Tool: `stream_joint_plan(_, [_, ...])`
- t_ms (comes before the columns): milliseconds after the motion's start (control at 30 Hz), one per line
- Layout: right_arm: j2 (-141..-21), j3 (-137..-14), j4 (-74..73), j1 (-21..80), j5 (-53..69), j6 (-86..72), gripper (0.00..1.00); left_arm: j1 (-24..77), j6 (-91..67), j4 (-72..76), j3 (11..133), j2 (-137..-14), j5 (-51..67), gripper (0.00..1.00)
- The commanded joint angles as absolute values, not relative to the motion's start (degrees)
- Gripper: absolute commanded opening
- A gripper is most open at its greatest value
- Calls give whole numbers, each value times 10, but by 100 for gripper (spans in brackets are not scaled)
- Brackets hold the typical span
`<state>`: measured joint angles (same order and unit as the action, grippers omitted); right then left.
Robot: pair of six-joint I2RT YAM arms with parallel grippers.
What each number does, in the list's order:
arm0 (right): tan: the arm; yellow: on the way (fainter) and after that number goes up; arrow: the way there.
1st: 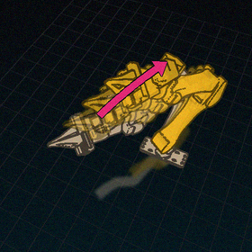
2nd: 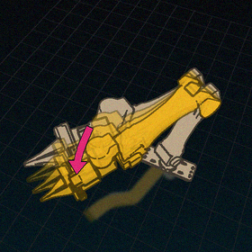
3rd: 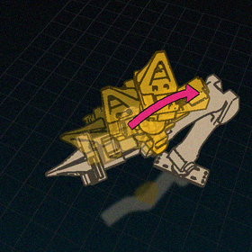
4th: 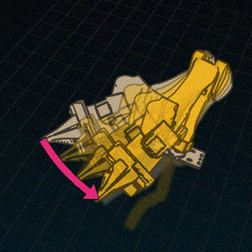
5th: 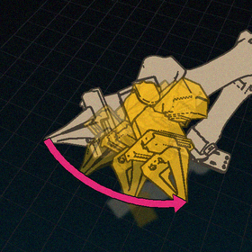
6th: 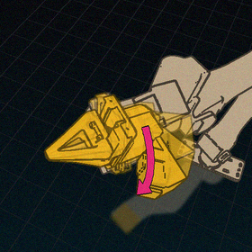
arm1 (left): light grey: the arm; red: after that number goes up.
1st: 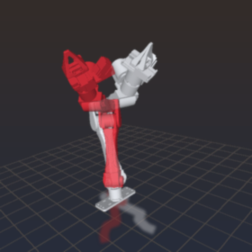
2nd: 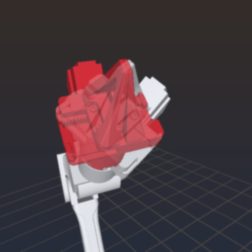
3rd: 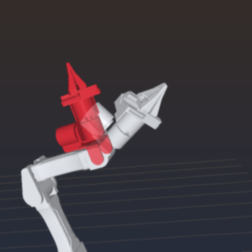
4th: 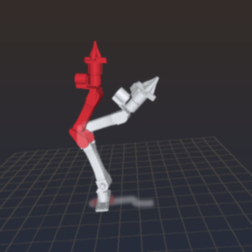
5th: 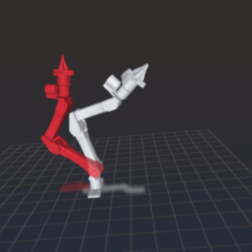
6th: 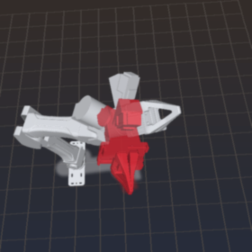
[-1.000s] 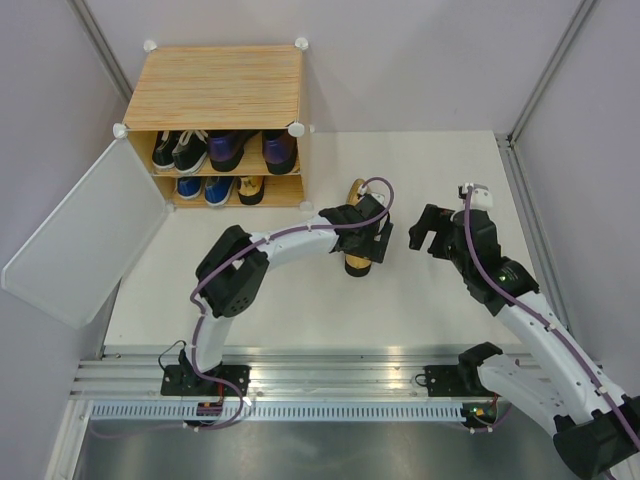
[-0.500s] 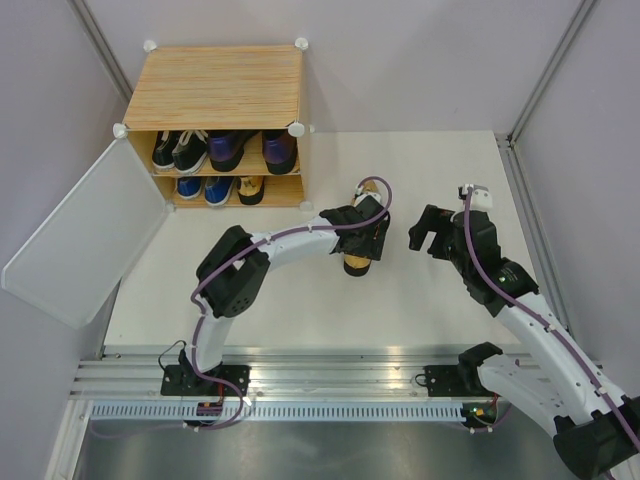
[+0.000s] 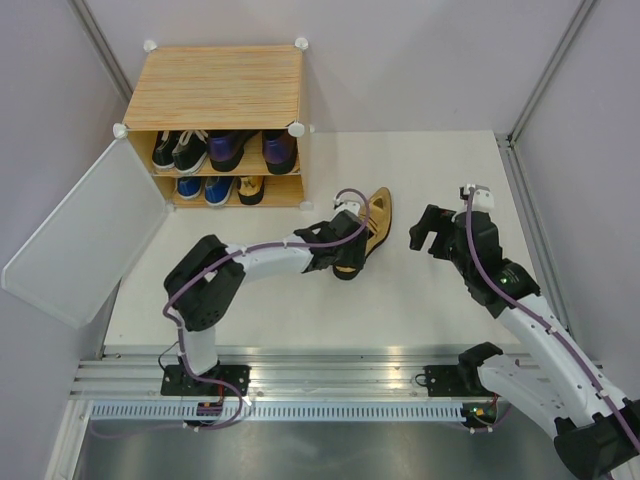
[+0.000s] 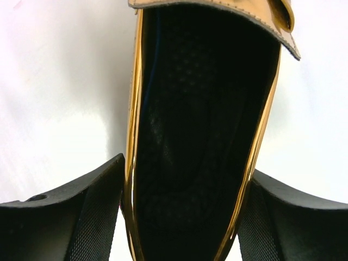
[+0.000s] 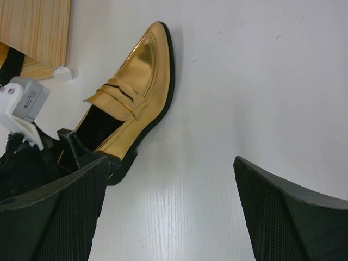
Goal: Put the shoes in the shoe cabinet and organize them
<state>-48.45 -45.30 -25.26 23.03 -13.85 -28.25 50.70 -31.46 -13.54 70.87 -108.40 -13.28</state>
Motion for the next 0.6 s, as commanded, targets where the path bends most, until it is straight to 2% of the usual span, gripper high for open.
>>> stream_joint_plan(0, [-470,-453,-238,229,-139,-280,98,483,-313,-205,600,-1017,-173,2])
stream_joint_plan(267, [-471,-453,-236,229,-134,-279,98,483,-351,-175,447,-830,-165,2])
stream_joint_plan(567, [-471,-452,-231,229,-128,-279,98,483,-504,-225,330,-621,-255,2])
